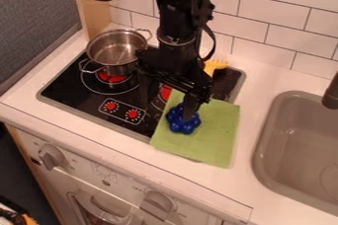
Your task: Move yellow spatula from right side to lower middle of burner.
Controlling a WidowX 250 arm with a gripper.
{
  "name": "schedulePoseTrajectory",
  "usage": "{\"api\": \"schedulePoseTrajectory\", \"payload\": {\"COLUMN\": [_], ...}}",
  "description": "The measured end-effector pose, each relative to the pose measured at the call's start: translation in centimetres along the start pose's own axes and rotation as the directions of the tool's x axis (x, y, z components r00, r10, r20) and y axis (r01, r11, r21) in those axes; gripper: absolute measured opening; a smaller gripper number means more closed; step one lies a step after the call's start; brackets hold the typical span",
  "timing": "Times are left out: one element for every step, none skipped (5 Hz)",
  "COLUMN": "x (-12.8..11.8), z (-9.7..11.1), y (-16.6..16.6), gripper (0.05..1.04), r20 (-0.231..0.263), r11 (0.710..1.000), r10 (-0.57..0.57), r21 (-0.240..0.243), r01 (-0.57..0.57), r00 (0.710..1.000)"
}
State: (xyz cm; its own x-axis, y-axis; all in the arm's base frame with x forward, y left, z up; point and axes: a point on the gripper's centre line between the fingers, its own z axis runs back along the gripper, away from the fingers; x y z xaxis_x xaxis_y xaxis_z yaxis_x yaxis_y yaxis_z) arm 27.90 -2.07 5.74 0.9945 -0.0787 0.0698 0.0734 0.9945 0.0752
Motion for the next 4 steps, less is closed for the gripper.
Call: {"api": "schedulePoseTrajectory", "payload": {"x": [-0.2, 1.9, 5.9, 9.9], "z": [-0.6, 1.1, 1.6, -0.3], "y": [0.0, 0.0, 0.1, 0.9], "gripper": [1.001, 1.001, 1.001, 1.001], "r20": [-0.026, -0.028, -0.041, -0.082], "r11": [1.000, 1.000, 0.998, 0.996], "r10": [0.001, -0.002, -0.019, 0.004], "r21": [-0.002, -0.023, -0.053, -0.083], "r01": [-0.001, 0.001, 0.017, -0.011], "r00": [1.000, 1.000, 0.999, 0.997]}}
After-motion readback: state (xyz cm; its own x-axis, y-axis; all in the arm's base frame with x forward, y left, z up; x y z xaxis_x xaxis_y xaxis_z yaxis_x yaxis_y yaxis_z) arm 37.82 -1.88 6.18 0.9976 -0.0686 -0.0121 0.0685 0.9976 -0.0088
